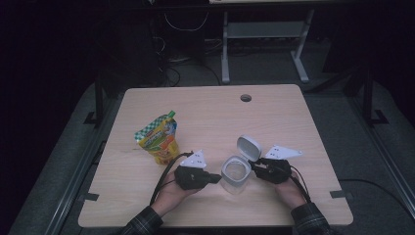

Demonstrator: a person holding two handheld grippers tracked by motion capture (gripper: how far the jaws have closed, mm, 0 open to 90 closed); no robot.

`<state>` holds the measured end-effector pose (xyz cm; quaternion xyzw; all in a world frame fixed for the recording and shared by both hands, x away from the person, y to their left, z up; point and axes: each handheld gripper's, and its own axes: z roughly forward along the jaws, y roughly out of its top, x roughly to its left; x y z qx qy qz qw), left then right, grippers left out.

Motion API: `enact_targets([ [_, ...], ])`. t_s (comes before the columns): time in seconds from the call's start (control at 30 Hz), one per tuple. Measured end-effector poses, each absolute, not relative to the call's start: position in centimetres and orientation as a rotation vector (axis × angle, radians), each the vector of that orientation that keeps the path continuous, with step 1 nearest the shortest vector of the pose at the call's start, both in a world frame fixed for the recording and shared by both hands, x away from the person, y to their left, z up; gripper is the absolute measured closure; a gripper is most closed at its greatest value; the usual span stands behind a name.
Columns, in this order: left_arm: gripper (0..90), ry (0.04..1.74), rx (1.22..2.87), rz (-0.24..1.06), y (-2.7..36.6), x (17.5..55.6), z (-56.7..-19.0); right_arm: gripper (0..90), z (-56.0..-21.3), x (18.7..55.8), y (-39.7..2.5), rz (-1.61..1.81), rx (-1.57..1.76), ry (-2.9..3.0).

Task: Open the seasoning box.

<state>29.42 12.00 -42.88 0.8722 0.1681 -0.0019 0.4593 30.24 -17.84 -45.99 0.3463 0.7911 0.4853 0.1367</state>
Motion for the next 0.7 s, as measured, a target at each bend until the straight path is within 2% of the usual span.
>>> enact_targets([
  [0.5,80.7,0.514,2.13,-0.007,16.9,28.6,-42.1,54.6,-45.8,28.7,-20.0,1.393,1.049,2.296],
  [0.7,74.4,0.556,2.13,0.02,18.8,28.3,-41.8,44.8,-45.8,28.5,-20.5,1.405,1.076,2.28],
])
